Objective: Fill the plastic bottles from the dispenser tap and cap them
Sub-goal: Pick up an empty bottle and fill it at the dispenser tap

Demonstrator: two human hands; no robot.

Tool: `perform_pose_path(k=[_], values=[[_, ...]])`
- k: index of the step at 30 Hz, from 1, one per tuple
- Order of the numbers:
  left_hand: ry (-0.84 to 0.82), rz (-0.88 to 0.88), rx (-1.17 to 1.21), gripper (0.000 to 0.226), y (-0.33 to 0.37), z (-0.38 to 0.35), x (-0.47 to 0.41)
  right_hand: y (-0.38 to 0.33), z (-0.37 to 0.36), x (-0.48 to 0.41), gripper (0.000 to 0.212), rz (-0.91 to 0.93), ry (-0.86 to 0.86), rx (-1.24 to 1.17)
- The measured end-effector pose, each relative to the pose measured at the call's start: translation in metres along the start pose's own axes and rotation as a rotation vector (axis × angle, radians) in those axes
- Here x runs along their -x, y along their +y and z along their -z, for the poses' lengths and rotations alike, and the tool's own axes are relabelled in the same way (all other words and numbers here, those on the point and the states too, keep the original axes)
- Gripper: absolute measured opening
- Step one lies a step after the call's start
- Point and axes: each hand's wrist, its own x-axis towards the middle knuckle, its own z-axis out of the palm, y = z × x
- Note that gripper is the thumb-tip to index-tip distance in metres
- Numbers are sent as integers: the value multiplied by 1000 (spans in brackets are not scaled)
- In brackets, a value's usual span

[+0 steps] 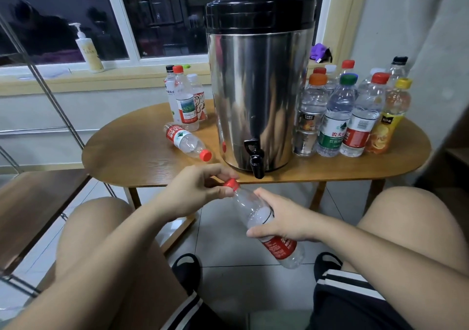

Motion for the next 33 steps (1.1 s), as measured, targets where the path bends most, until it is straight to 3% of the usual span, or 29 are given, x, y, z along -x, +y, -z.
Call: perform_pose_path(k=[3,7,11,16,19,23,27,31,33], values=[[62,-36,-65,9,2,-15,0,3,-4,0,59,10,40,90],[175,26,-167,32,8,-28,-1,8,-11,-2,67,21,114,200],[168,20,-84,31,8,-30,-2,14,-10,-3,68,-26,130,166],[301,34,128,14,13,-21,-13,25,-7,-6,67,-109,178,133],[365,60,374,9,20,-17,-27,34,-4,-11,87,-196,221,108],[419,117,503,33,31,-24,-48,36,-2,-17,124,-259,264,27],[544,-47,271,30,45,-29,-56,38,-7,-20,118,-252,275,-7],[554,-176,52,25,50,-39,-59,38,-11,-22,94,-243,267,-78],[533,-222,-57,25,47,-43,-59,39,-11,-25,94,-234,271,-91]])
